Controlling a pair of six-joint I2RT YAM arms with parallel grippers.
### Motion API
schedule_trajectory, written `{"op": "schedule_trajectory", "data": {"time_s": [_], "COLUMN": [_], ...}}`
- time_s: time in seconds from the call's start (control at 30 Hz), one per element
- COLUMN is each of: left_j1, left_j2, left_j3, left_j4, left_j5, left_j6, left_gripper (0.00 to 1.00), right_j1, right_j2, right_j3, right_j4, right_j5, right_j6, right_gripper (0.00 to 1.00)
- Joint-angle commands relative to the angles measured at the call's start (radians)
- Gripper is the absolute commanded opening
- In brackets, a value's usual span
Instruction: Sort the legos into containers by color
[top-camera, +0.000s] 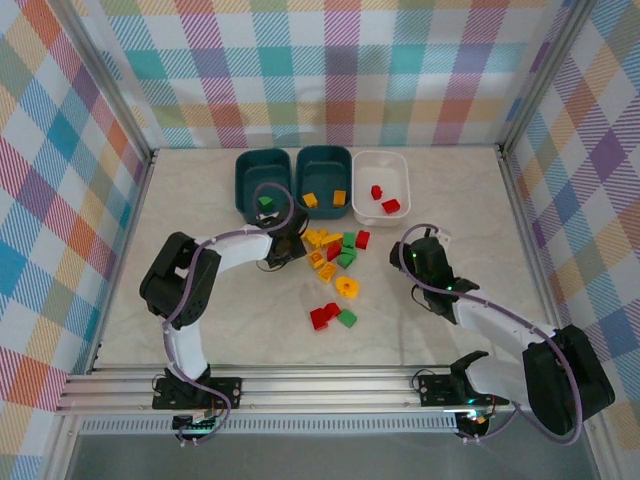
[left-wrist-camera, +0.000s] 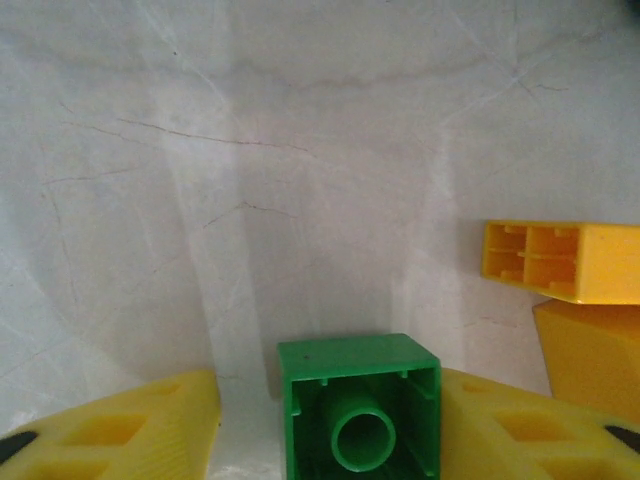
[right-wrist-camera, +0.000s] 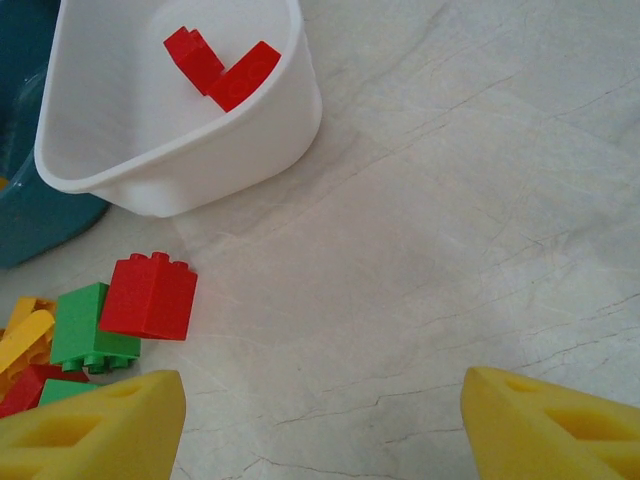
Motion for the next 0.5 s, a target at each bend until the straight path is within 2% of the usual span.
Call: {"op": "schedule_trajectory", "data": {"time_s": [0.0,0.27,0.47], "left_j1": [0.042,0.085,0.078], "left_j2": [-0.007,-0.017,-0.189], "left_j3": [-0.013,0.014,-0.002], "left_j4": [-0.002,-0.056,-0.09], "left_j5": [-0.002,0.011,0.022], "left_j6": [0.04,0.095,0.131], "left_gripper": [0.5,0.27,0.26], "right_j1": [0.005,0.004,0.005], "right_j2": [0.012,0.027,0.048], "right_j3": [0.03,0.032,0.038], "right_j4": [0.02,0.02,0.027], "right_j5": [-0.009,-0.012,-0.016], "right_j6": [0.006,0.005,0.005], "right_gripper": [0.73,0.73,0.73]}}
